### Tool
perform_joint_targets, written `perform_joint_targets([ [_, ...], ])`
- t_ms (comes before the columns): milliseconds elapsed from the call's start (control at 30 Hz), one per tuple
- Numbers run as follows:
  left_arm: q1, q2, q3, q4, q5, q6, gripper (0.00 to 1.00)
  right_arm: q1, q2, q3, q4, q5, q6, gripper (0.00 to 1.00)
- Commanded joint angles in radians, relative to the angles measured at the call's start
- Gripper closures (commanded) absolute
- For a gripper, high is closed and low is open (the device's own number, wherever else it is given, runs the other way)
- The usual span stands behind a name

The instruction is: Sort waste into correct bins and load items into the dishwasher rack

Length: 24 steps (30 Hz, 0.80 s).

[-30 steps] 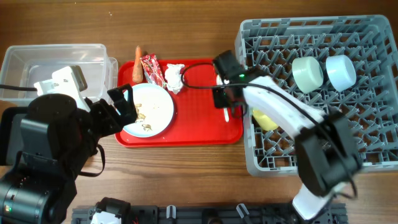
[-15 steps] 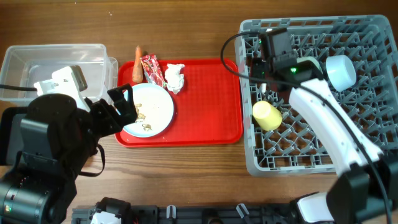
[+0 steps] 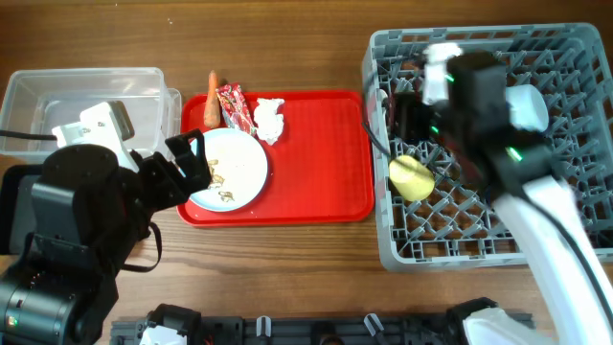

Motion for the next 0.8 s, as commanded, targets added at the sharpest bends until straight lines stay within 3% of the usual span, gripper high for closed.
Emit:
perform_joint_targets([
  [0, 0.006, -0.004, 0.0, 0.002, -0.013, -0.003, 0.0, 0.004, -0.167, 0.009, -0.049, -0.222, 0.003, 0.0],
  [100, 0.006, -0.004, 0.0, 0.002, -0.013, -0.002, 0.0, 0.004, -0.264, 0.008, -0.113, -0.35, 0.057, 0.0],
  [233, 0.006, -0.004, 0.0, 0.002, -0.013, -0.002, 0.0, 0.004, -0.392, 0.009, -0.326, -0.182, 0.013, 0.0],
  [333, 0.006, -0.004, 0.0, 0.002, -0.013, -0.003, 0.0, 0.004, -0.474, -0.001, -0.349, -0.125, -0.068, 0.0],
  [467, 0.006, -0.004, 0.0, 0.002, -0.013, -0.002, 0.0, -0.003, -0.641, -0.151, -0.19, -0.126, -0.281, 0.0],
  [767, 0.006, -0.004, 0.0, 0.002, -0.013, -0.003, 0.0, -0.099, -1.043, -0.836, 0.201, -0.138, -0.287, 0.0],
])
